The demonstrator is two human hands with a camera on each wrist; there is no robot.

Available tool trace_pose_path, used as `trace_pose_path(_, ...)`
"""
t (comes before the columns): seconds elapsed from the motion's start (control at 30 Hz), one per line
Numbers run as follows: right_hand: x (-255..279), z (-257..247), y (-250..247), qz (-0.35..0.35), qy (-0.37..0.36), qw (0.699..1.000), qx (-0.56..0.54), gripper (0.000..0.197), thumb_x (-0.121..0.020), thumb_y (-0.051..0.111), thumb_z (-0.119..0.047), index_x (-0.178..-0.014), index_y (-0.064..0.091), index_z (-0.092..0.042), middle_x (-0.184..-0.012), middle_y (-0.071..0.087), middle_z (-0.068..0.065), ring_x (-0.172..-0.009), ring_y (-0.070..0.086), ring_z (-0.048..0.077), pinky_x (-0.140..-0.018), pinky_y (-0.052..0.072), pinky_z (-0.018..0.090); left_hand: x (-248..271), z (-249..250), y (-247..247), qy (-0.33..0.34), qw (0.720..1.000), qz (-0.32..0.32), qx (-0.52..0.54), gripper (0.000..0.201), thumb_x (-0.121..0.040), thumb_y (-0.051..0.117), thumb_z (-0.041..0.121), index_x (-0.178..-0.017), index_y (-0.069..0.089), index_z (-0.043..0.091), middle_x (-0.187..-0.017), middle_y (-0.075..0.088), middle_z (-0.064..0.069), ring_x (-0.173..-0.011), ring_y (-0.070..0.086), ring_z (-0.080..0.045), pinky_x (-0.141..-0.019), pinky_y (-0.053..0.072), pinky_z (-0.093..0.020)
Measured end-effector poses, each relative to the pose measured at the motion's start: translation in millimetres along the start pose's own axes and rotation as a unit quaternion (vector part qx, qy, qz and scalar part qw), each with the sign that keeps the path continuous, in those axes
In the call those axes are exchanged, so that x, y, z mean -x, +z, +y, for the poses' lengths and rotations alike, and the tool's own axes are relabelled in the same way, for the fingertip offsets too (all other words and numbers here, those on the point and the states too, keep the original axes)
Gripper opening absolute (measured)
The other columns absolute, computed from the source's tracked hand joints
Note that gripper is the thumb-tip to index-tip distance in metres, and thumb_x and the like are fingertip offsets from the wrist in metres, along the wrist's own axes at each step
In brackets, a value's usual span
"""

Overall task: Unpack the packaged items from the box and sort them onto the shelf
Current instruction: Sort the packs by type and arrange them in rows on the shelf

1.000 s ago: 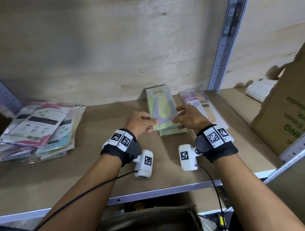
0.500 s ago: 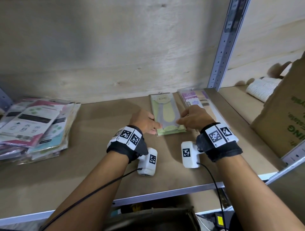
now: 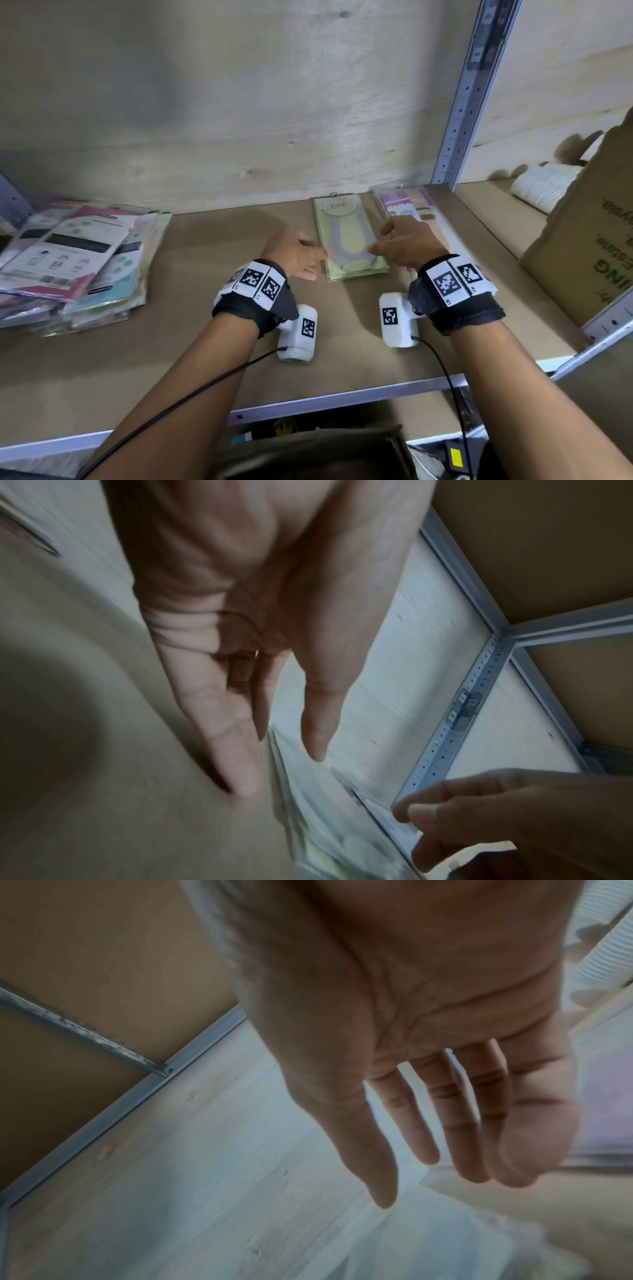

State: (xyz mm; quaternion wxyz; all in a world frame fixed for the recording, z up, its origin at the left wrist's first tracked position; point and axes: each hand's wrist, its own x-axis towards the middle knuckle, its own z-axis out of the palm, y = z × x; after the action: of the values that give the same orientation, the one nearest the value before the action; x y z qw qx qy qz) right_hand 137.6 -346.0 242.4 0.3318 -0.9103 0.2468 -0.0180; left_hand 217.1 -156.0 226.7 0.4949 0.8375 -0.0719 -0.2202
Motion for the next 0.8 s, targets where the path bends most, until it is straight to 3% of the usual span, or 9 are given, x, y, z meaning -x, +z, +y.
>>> trace_pose_path(0.1,4,-3,-1,0.016,-0.024,0.999,-0.027,0.044,-0.085,0.073,-0.034,-0.122,0.059,-0.016,-0.116,0.062,0.007,-0.109,0.060,0.024,-0.093,0.049,0.035,6,-7,-22,-0.006,1.000,0.024,0.002,0.035,-0.086,0.078,0.025,-0.111,0.061,0.008,-0.093,0.069,-0.016,-0.071,0.072,-0.021,-0.064,0.063,-0.029)
trace_pose_path(0.17,11,-9,1,0.014,-0.052,0.997,-0.060,0.039,-0.085,0.073,-0.034,-0.119,0.062,-0.018,-0.107,0.066,0.005,-0.099,0.063,0.021,-0.087,0.050,0.032,13,-13,-42,-0.010,0.999,0.037,-0.003,0.029,-0.088,0.075,0.026,-0.108,0.061,0.009,-0.094,0.070,-0.016,-0.073,0.071,-0.020,-0.062,0.062,-0.027)
trace_pose_path(0.3,33,-43,17,-0.047,-0.111,0.986,-0.112,0.023,-0.087,0.071,-0.024,-0.109,0.066,-0.017,-0.085,0.072,0.004,-0.058,0.059,0.013,-0.051,0.045,0.018,33,-30,-94,-0.002,0.997,0.078,0.010,0.022,-0.089,0.074,0.026,-0.099,0.066,0.008,-0.091,0.070,-0.014,-0.071,0.070,-0.019,-0.058,0.059,-0.023)
trace_pose_path(0.33,38,-54,23,-0.071,-0.118,0.983,-0.118,0.021,-0.087,0.070,-0.018,-0.108,0.067,-0.015,-0.080,0.071,0.004,-0.052,0.055,0.014,-0.047,0.043,0.019,38,-34,-107,0.000,0.996,0.090,0.014,0.020,-0.090,0.073,0.025,-0.095,0.066,0.008,-0.090,0.070,-0.014,-0.071,0.069,-0.019,-0.059,0.060,-0.023)
trace_pose_path(0.4,45,-82,39,-0.127,-0.134,0.974,-0.135,0.024,-0.085,0.065,-0.006,-0.109,0.068,-0.011,-0.077,0.069,0.006,-0.049,0.050,0.017,-0.046,0.040,0.024,54,-44,-136,0.006,0.992,0.126,0.027,0.017,-0.090,0.072,0.023,-0.091,0.066,0.006,-0.086,0.071,-0.013,-0.071,0.068,-0.022,-0.069,0.061,-0.030)
trace_pose_path(0.5,52,-125,67,-0.189,-0.166,0.959,-0.128,0.024,-0.090,0.060,-0.002,-0.113,0.064,-0.006,-0.076,0.066,0.008,-0.050,0.051,0.018,-0.044,0.041,0.025,78,-57,-181,0.028,0.979,0.204,0.005,0.014,-0.088,0.072,0.022,-0.086,0.073,0.008,-0.083,0.075,-0.011,-0.078,0.071,-0.027,-0.087,0.060,-0.043)
trace_pose_path(0.63,60,-184,114,-0.216,-0.187,0.946,-0.151,0.020,-0.095,0.053,0.002,-0.114,0.060,0.002,-0.075,0.062,0.011,-0.051,0.053,0.020,-0.039,0.042,0.022,111,-74,-236,0.042,0.943,0.310,-0.113,0.014,-0.087,0.066,0.025,-0.087,0.076,0.016,-0.098,0.075,-0.003,-0.094,0.067,-0.026,-0.090,0.054,-0.034)
trace_pose_path(0.8,72,-248,171,-0.218,-0.203,0.926,-0.231,0.018,-0.094,0.050,0.007,-0.109,0.057,0.002,-0.077,0.058,0.016,-0.056,0.059,0.022,-0.048,0.053,0.028,129,-95,-282,0.068,0.898,0.392,-0.185,0.017,-0.093,0.062,0.026,-0.102,0.075,0.021,-0.119,0.072,-0.002,-0.118,0.056,-0.026,-0.110,0.033,-0.036)
